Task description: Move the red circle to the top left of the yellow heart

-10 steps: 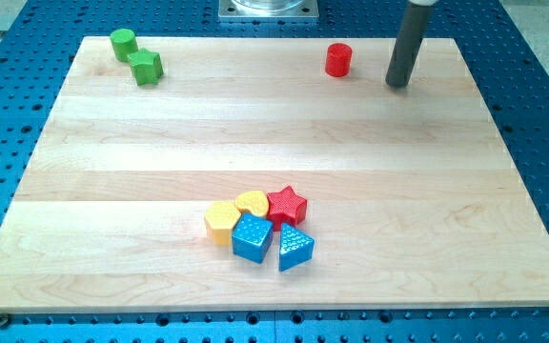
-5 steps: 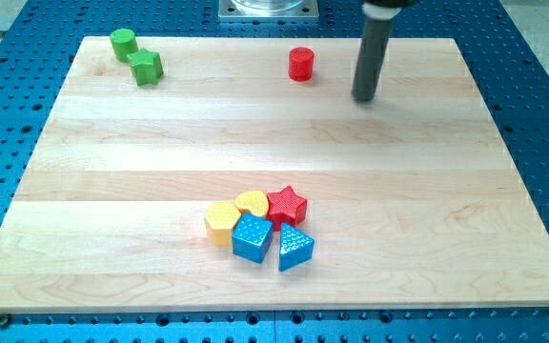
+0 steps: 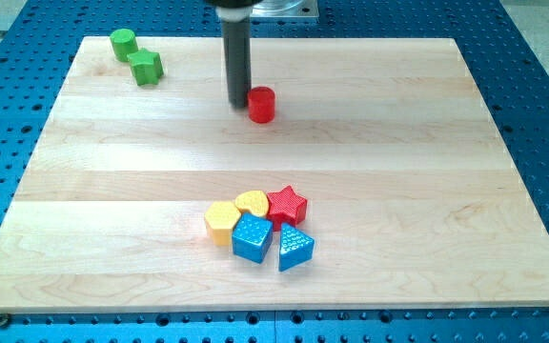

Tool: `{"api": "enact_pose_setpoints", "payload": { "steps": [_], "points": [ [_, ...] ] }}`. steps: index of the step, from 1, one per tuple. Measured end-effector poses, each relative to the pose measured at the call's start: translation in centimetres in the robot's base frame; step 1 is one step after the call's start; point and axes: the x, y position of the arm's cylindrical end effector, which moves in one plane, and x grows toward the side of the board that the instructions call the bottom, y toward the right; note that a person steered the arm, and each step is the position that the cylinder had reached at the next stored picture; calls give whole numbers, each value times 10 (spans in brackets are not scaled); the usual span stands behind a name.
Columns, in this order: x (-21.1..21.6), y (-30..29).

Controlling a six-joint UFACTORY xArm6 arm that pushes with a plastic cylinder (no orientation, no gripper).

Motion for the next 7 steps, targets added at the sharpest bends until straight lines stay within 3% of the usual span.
{"api": "enact_pose_setpoints", "payload": {
  "steps": [1, 2, 3, 5, 7],
  "points": [
    [34, -1],
    [-16, -9],
    [-53, 44],
    [85, 28],
    [76, -21]
  ]
}}
